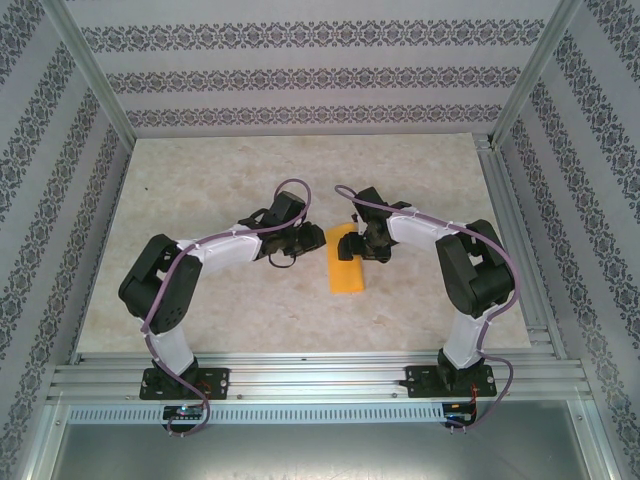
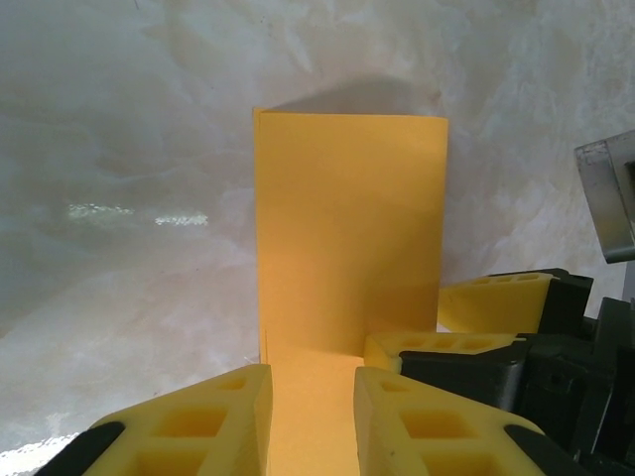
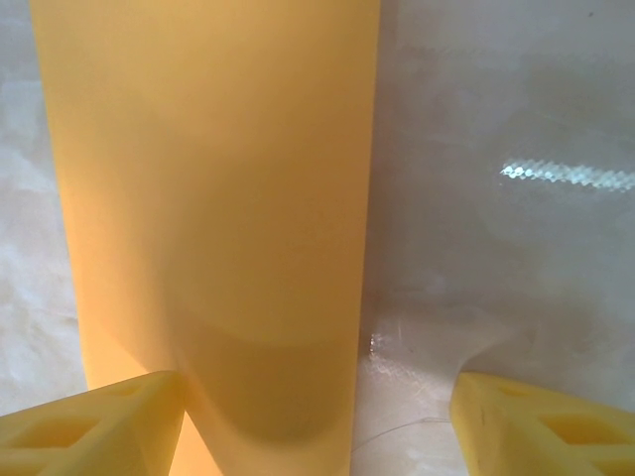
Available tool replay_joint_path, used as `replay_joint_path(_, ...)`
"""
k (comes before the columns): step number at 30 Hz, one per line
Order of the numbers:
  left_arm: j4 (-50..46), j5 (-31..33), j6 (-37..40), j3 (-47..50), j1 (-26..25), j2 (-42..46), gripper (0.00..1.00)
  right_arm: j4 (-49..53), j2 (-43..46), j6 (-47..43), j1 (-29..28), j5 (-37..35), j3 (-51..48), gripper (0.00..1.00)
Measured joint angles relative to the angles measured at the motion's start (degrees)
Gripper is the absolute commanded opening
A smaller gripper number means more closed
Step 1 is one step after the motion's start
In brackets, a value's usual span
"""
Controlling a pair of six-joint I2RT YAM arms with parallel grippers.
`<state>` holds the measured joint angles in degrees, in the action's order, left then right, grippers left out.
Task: Fold a paper plane with a square sheet of paper (pick it up from the middle)
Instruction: Fold the square sheet of paper in half at the center of the table.
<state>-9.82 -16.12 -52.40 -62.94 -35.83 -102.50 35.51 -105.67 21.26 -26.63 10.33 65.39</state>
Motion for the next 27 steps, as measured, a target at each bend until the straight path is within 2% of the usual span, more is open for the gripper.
replay_joint_path(6,0.9,-0.8,-1.2,-2.4,-0.3,-3.5,0.19,0.0,0.0,0.0,0.0,-0.2,0.0,0.73)
replay_joint_path(12,1.2,-0.7,-2.1,-2.4,-0.3,-4.0,0.19,0.0,0.0,0.1,0.0,-0.2,0.0,0.73)
replay_joint_path(27,0.3,6.0,-2.1,-1.6,-0.3,1.1,0.2,0.0,0.2,0.0,0.2,0.3,0.0,0.74)
